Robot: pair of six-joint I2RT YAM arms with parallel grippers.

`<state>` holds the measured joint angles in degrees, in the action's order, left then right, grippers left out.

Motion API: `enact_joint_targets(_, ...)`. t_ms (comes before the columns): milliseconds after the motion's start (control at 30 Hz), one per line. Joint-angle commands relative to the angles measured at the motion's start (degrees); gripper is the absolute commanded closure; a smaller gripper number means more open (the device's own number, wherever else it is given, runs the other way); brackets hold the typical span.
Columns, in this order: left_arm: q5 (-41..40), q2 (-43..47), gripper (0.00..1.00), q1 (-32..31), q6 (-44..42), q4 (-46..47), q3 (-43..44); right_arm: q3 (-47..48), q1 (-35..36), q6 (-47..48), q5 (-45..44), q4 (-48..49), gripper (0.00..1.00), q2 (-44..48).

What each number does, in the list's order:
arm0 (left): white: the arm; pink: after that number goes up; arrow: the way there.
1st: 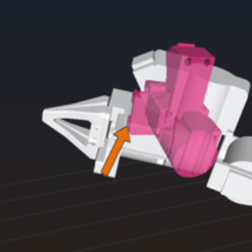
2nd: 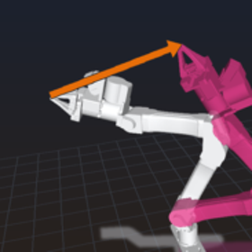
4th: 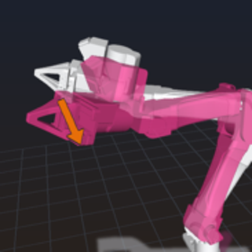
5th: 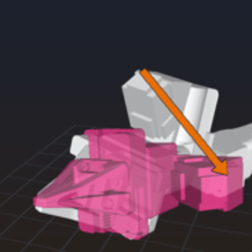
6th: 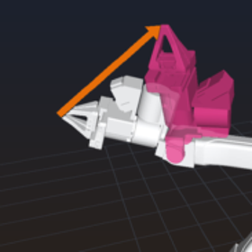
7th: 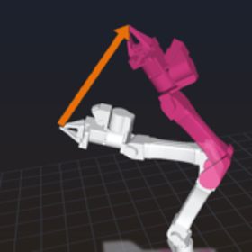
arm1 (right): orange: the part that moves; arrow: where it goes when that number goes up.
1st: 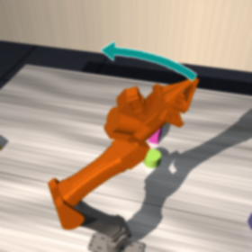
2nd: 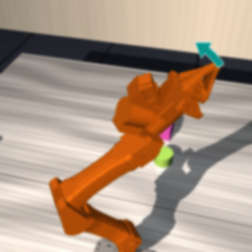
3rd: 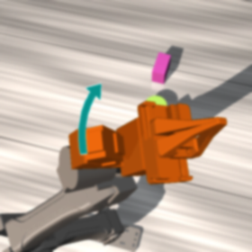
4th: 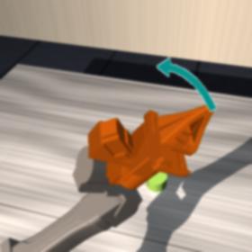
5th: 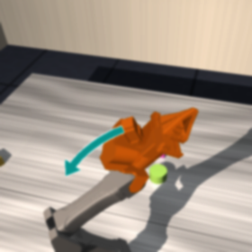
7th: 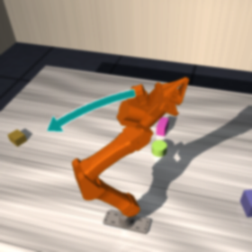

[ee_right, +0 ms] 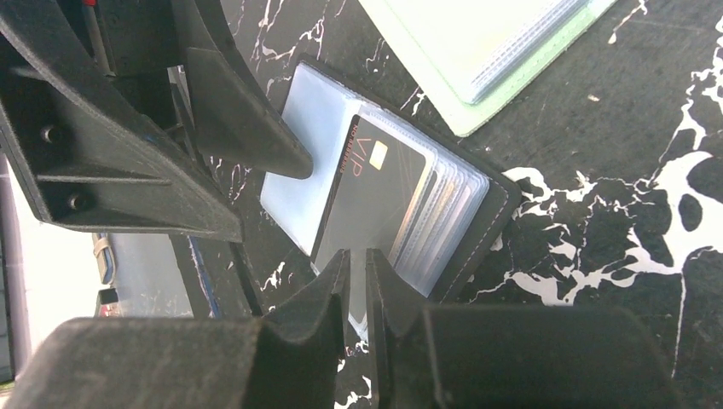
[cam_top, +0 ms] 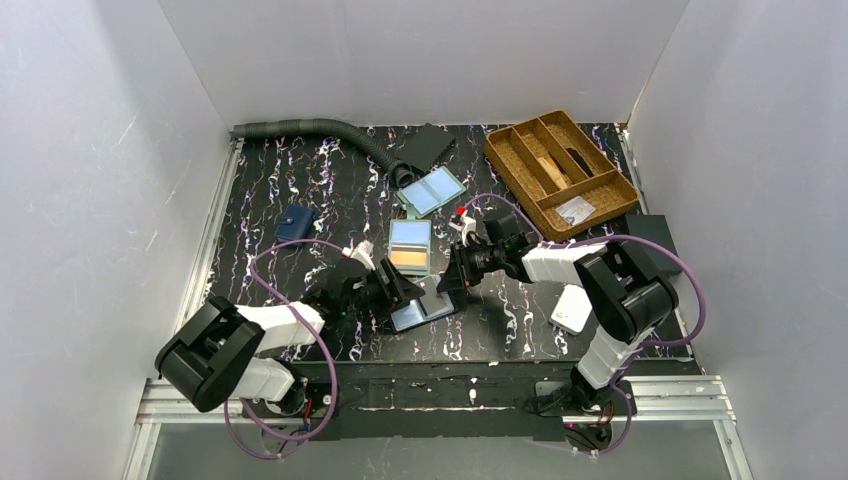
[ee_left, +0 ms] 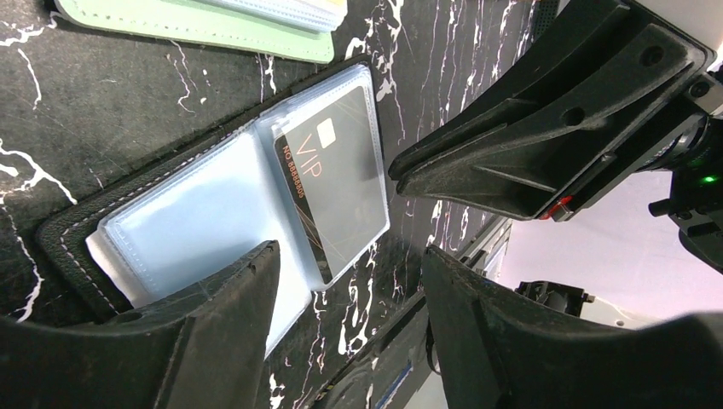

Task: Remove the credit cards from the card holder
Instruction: Remove the credit card from the card holder.

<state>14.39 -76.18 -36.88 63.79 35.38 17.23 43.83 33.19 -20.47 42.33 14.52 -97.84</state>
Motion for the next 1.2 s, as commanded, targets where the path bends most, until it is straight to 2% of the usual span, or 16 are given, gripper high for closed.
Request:
enact_joint_targets(0, 0.3, -1.2, 0.41, -0.1, -0.3, 1.1, 0.5, 2.5, 0.5, 1.6, -0.4, -1.1, 0.79, -0.9)
enact_joint_targets(600, 1.3, -5.1, 0.47, -0.1, 0.6, 2.8, 0.8, 4.1, 1.0, 3.5, -2.5, -5.1, 0.82, -3.5)
enact_joint_targets(767, 1.7, -6.5, 0.54, -0.1, 0.9, 3.4, 1.0, 4.7, 1.7, 3.6, -2.8, -6.2, 0.82, -4.9)
enact_joint_targets(1167, 1.8, -9.5, 0.6, -0.1, 2.9, 6.4, 0.1, 6.9, 2.5, 5.4, -2.8, -9.8, 0.84, -6.6)
